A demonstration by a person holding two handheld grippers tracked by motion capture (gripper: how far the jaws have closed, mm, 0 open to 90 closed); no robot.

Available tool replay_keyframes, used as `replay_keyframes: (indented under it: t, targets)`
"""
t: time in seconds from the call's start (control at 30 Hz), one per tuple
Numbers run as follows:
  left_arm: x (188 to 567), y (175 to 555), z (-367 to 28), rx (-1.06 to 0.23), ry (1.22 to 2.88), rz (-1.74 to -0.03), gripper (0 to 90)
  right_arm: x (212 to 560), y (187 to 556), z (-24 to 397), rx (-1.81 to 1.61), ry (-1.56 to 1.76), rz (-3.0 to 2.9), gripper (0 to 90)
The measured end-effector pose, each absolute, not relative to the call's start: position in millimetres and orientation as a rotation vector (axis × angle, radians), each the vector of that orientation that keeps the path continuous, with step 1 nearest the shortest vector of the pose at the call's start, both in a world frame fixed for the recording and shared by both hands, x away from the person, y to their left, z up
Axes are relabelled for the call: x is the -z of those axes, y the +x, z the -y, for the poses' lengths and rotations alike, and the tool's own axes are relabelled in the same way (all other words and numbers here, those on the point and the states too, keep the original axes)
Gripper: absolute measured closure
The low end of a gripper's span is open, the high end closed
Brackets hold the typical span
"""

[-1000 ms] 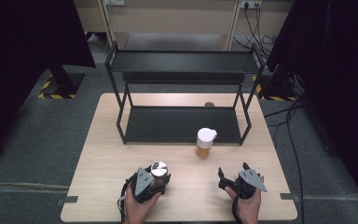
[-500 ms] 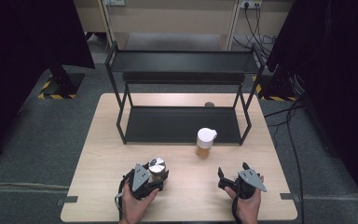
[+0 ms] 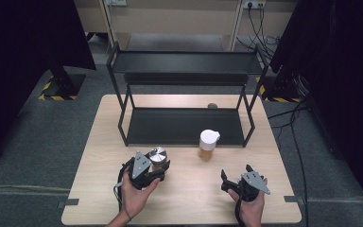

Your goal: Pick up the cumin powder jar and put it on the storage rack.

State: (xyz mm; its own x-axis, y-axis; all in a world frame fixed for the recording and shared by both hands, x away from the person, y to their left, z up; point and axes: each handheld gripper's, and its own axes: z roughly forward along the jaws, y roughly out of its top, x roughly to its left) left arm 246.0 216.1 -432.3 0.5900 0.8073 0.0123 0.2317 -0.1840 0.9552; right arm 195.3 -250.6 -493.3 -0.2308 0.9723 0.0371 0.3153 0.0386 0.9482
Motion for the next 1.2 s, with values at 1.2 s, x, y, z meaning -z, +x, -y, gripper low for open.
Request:
replay_keyframes:
  t: [1.2]
  targets:
    - [356.8, 285.8, -218.7, -0.669, 1.717, -0.894, 30.7, 493.5, 195.0, 249.4, -1.204, 1.315, -1.631, 0.7]
